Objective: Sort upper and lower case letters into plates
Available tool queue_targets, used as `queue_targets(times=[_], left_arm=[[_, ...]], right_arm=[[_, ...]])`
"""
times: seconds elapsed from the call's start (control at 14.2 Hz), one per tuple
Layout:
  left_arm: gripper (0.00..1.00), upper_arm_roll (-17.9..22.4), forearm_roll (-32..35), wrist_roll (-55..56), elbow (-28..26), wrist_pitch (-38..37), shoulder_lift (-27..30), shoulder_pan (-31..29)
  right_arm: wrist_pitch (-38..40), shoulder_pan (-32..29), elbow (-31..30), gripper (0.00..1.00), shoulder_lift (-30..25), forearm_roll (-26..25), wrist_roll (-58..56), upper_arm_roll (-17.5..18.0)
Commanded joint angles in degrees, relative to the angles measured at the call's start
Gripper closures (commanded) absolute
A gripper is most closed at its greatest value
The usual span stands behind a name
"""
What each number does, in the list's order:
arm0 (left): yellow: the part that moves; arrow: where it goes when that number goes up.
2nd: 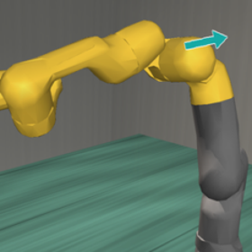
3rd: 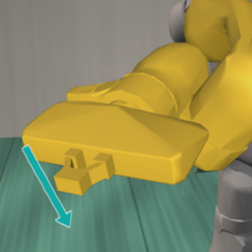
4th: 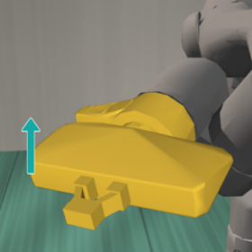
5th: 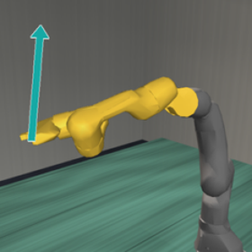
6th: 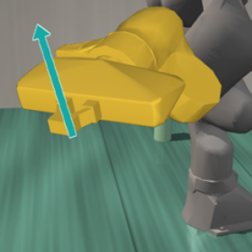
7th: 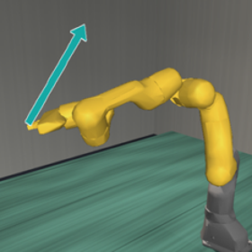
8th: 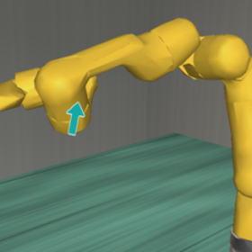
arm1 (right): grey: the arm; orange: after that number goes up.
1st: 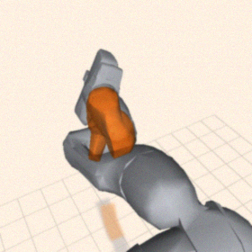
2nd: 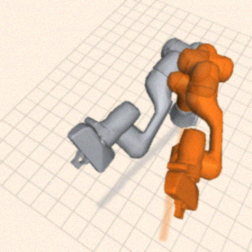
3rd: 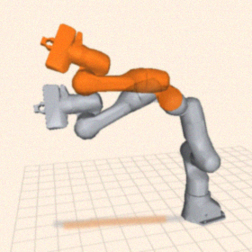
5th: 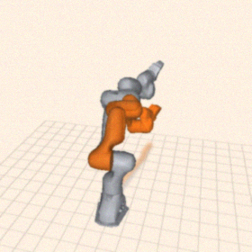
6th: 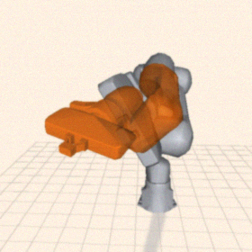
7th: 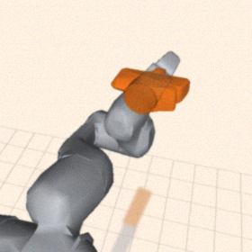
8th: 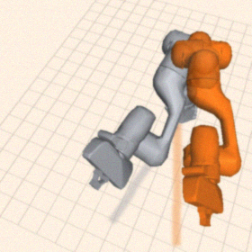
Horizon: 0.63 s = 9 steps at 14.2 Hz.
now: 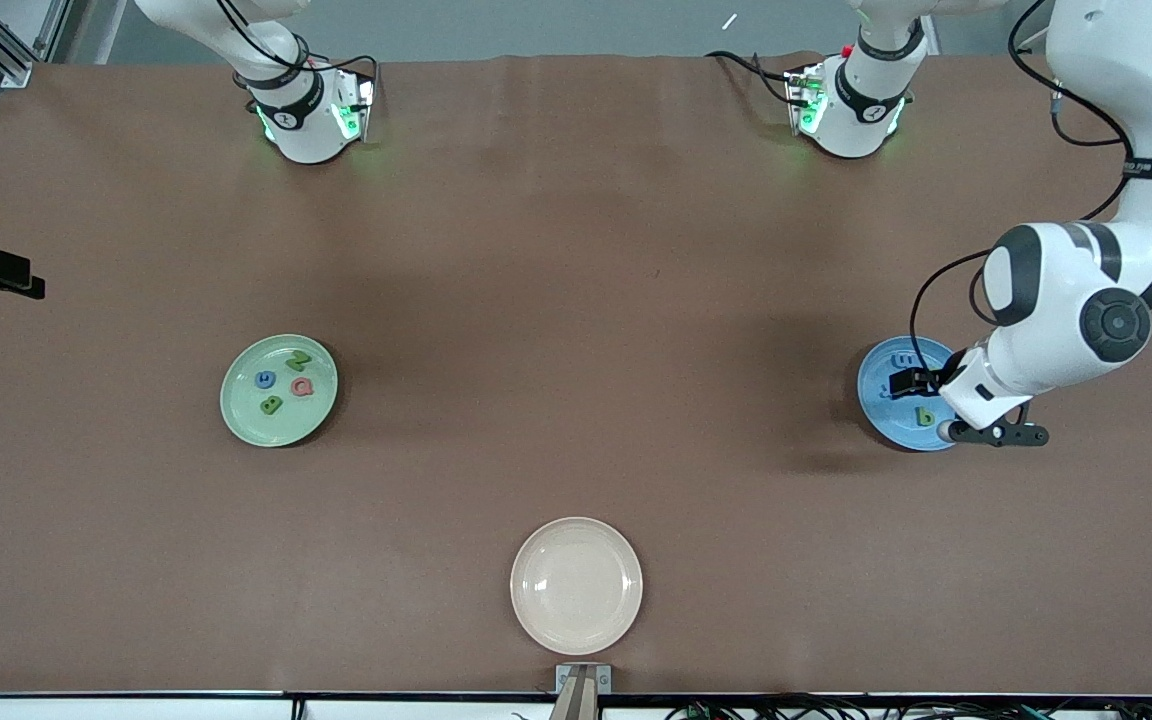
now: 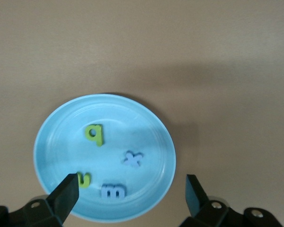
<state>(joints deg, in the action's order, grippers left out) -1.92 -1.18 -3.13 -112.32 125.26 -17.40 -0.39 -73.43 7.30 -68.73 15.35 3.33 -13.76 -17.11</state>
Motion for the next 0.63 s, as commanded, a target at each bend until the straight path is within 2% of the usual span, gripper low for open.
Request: queue_targets(times=[0.0, 0.35, 0.56], left_arm=[[0.01, -0.5, 0.4, 0.8, -0.9, -4.3, 6.6, -0.5], [0.01, -0.5, 0.1, 0.8, -0.4, -11.3, 14.7, -0.6], [0.01, -0.5, 0.0, 1.8, 2.4, -13.7, 16.8, -0.5]], right_arm=[[-0.2, -2.6, -3.0, 0.0, -2.6, 0.4, 1.5, 3.2], [-1.8, -7.1, -5.0, 0.0, -4.7, -0.3, 3.9, 8.7], [-1.9, -7.5, -4.7, 0.0, -4.5, -0.3, 3.8, 8.8]])
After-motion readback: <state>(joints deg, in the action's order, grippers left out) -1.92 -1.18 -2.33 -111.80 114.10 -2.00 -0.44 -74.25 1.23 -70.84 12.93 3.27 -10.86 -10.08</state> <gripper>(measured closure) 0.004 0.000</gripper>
